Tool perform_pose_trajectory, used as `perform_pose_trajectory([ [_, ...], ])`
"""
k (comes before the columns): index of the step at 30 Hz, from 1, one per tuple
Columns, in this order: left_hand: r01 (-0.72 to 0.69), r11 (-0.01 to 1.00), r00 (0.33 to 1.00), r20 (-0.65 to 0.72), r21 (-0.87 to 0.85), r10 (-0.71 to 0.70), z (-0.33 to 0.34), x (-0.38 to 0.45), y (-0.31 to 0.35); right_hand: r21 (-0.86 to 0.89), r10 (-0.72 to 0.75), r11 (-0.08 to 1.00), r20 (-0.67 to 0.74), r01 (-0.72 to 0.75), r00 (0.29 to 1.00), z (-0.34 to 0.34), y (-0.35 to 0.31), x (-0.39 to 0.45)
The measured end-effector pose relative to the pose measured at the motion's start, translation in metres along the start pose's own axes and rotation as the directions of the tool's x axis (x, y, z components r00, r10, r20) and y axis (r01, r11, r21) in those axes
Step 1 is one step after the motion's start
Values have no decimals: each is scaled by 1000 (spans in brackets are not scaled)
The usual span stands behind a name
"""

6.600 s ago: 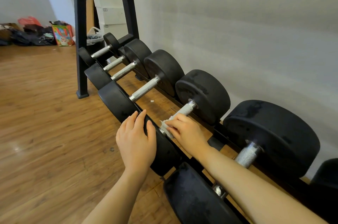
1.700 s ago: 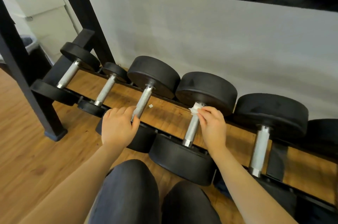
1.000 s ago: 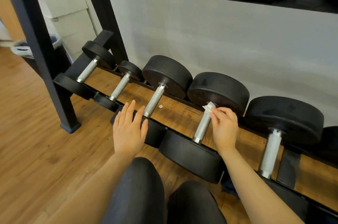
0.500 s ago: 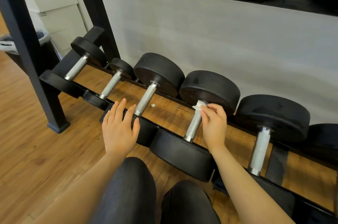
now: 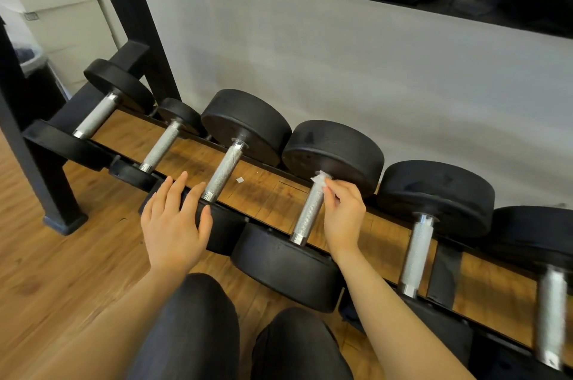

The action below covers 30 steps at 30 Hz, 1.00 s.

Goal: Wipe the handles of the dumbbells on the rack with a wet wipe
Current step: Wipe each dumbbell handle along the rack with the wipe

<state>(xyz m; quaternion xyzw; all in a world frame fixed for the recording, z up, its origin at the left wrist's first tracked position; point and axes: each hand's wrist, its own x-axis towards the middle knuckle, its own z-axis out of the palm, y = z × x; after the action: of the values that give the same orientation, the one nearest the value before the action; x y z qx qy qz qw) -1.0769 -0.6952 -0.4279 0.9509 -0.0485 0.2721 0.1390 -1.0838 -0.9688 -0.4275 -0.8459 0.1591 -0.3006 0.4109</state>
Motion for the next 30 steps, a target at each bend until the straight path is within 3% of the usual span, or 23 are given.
perform_pose_trajectory([
  [8,9,1000,1000,9,-11,-9,-3,0,1,53,40,998,18,-41,999,-3,-3,-2],
  [13,15,1000,1000,14,-27,-14,-4,0,3,-64,-47,996,152,57,987,-10,0,-6],
  [19,16,999,1000,8,-36,-16,-4,0,2,-178,-68,980,121,89,990,-7,-6,0],
  [21,13,999,1000,2,-40,-13,-4,0,2,-266,-145,946,166,186,975,-9,-6,0],
  [23,5,999,1000,-9,-37,-6,-3,0,2,-375,-253,859,282,349,925,-14,-5,0],
  [26,-6,999,1000,-15,-34,6,-3,0,1,-501,-353,633,491,590,797,-22,-7,14],
  [30,-16,1000,1000,-12,-26,16,-4,0,1,-433,-479,461,613,775,628,-30,0,35],
])
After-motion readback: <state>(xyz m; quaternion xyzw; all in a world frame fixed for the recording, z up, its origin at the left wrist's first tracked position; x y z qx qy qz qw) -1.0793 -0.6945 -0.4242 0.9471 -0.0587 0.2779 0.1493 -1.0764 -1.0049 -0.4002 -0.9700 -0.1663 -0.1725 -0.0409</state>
